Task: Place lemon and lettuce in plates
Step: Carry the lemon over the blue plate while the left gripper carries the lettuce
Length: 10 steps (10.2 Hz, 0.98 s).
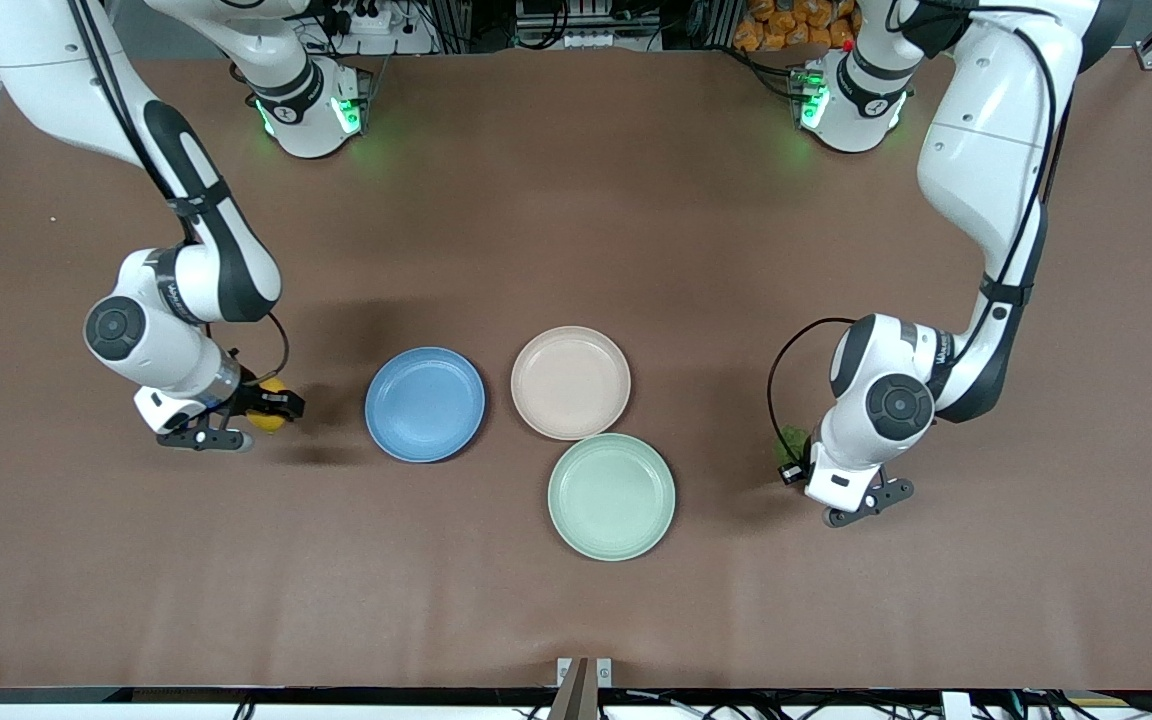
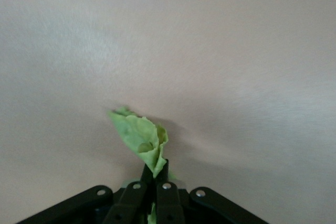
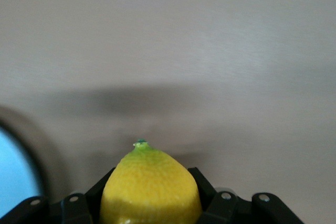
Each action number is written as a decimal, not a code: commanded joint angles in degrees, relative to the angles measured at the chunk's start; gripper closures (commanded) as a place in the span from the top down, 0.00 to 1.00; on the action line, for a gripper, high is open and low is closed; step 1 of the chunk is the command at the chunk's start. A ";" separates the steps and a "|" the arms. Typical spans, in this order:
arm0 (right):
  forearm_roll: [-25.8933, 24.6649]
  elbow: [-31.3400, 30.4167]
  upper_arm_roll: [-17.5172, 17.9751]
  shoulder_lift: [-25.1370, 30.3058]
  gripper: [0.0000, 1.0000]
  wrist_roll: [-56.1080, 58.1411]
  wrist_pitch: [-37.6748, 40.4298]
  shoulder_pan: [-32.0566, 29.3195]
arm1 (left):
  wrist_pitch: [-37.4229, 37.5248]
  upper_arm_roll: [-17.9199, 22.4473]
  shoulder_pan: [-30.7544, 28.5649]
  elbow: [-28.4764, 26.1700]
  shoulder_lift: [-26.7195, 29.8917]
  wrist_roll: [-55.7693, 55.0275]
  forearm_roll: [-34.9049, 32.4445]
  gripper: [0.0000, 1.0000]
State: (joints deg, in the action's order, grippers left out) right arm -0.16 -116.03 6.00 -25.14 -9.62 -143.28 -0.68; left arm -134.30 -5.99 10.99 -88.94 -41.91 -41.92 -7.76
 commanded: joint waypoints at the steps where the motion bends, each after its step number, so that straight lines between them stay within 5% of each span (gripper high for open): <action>1: 0.86 2.11 0.59 0.09 0.34 -6.52 1.25 4.18 | 0.52 -1.04 0.52 -2.64 4.89 -2.11 -1.47 0.00; 5: 0.86 3.09 0.59 -0.43 0.35 -15.41 0.55 10.78 | 0.79 -7.18 1.05 -4.67 8.24 -12.54 -1.47 0.00; 10: 0.77 4.58 0.50 -4.30 0.36 -18.41 -3.41 15.00 | 1.05 -9.47 5.53 -3.61 8.07 -24.25 -0.68 0.00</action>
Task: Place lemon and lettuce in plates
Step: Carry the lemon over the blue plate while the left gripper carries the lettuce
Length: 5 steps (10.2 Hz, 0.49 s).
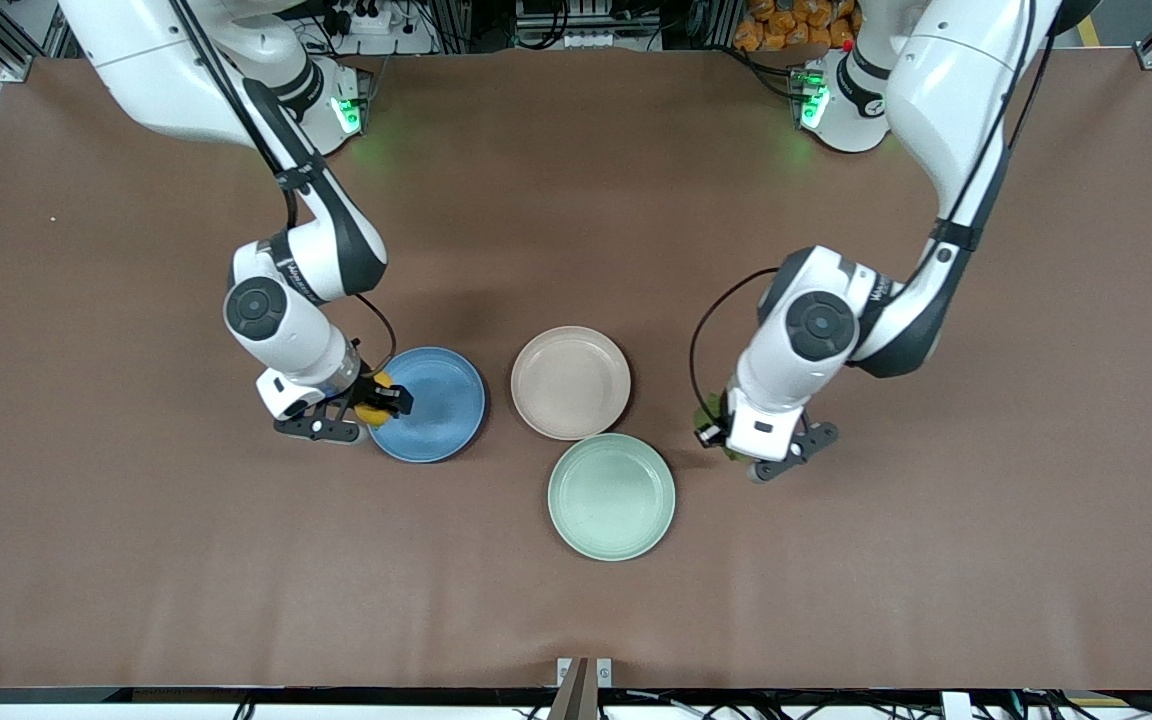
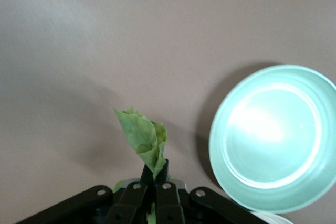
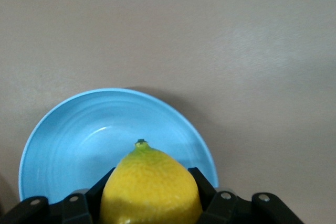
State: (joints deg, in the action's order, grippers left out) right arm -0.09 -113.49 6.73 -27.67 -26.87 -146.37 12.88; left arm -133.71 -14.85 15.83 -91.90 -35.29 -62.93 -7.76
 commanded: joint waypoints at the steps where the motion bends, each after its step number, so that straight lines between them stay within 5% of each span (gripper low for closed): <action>1: 0.70 2.82 -0.22 -2.90 0.37 -1.16 -0.67 2.57 | 0.38 -2.36 0.70 -0.04 1.28 -3.34 1.41 0.00; 5: -0.44 3.71 -0.40 -7.74 0.47 -0.73 -5.84 4.78 | 0.20 -5.98 2.36 2.07 0.14 -3.34 11.88 0.00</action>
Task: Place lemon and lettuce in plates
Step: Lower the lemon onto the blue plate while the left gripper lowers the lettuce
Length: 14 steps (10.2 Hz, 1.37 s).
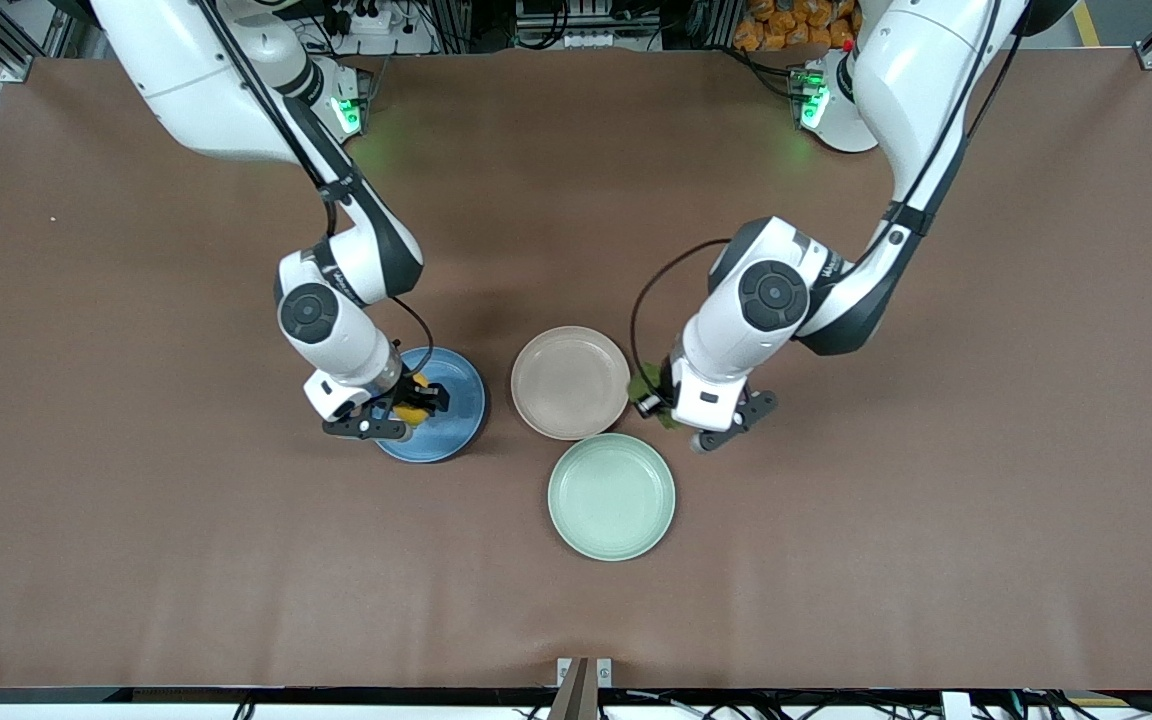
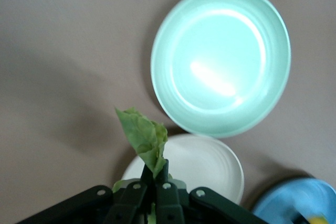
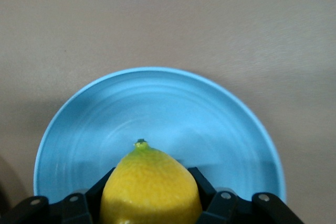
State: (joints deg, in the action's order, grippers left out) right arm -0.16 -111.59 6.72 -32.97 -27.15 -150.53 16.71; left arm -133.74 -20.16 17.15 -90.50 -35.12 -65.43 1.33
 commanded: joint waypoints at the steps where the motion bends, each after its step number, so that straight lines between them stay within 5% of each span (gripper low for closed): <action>1: -1.24 1.90 -0.39 -2.97 0.55 -0.45 -2.05 1.04 | 0.14 -0.84 2.35 1.72 -0.82 -0.84 3.84 0.00; 2: -1.86 1.90 -0.39 -2.97 0.76 -0.45 -2.05 1.05 | -0.21 -0.84 3.49 1.99 -1.27 -0.76 5.07 0.00; 4: -1.95 1.90 -0.48 -3.15 1.00 -0.80 -2.05 1.05 | -1.00 -0.84 5.16 2.96 -2.49 -0.49 8.32 0.00; 8: -1.51 3.47 -0.39 -2.71 1.00 -0.89 -0.83 0.87 | -2.85 -0.84 8.16 2.96 -3.29 -1.19 9.30 0.00; 9: -1.42 4.44 -0.39 -2.54 1.00 -0.80 0.83 0.52 | -2.85 -0.84 8.16 2.96 -3.03 -1.54 9.04 0.25; 10: -1.34 6.71 -0.39 -2.36 1.00 -0.71 5.29 0.43 | -2.67 -0.84 8.42 2.88 -3.03 -0.76 8.25 0.99; 14: -1.69 20.94 -0.57 -2.45 1.00 -0.10 27.25 -0.88 | 2.32 -0.14 8.26 2.70 -1.28 -0.14 1.85 1.00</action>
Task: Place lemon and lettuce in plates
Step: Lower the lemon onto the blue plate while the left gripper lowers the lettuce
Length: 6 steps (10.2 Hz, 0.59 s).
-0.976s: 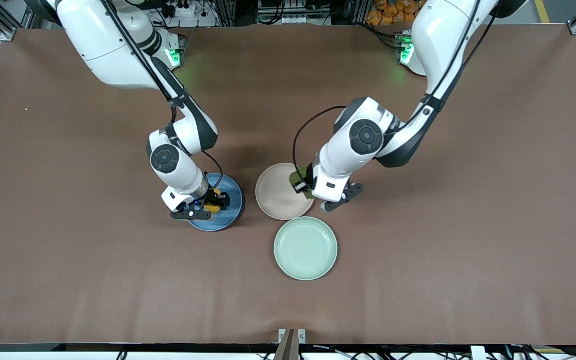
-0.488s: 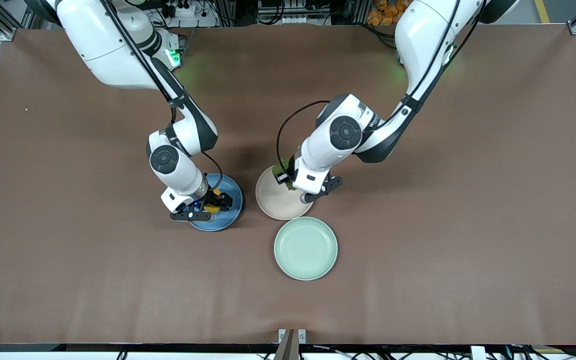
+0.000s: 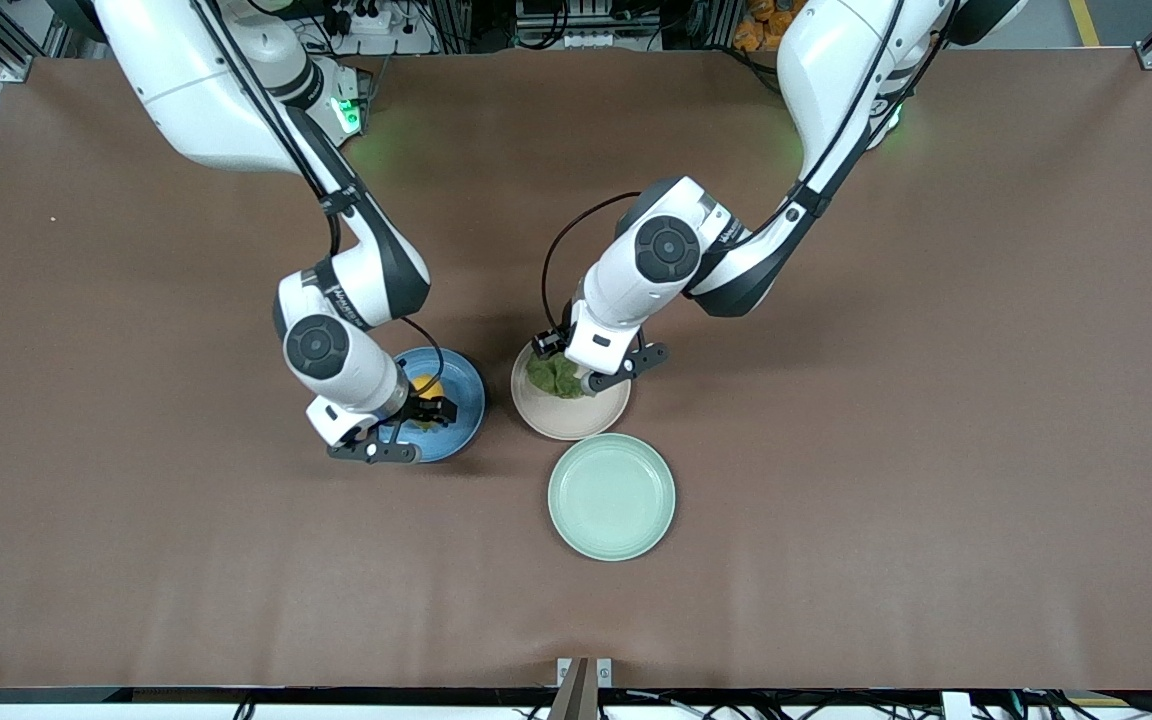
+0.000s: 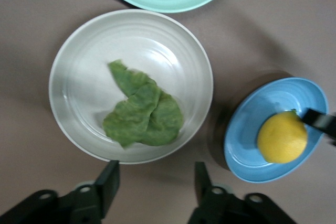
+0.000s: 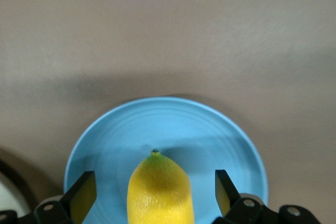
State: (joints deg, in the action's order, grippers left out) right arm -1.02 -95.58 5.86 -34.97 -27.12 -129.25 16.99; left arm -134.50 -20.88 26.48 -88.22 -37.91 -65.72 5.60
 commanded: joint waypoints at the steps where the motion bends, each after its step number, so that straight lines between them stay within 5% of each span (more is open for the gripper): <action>1: -0.92 7.84 0.30 -0.45 1.00 -0.12 10.29 -1.51 | 5.54 0.67 -2.99 0.50 2.22 1.63 -4.87 1.00; 6: -1.01 16.90 0.12 2.35 1.00 11.26 24.98 -6.95 | 15.29 1.11 -12.13 0.50 7.05 5.33 -14.81 1.00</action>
State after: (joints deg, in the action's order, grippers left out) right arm -1.33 -80.88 5.40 -34.48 -20.35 -108.32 12.42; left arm -122.64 -19.83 15.84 -86.94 -34.19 -60.71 -6.69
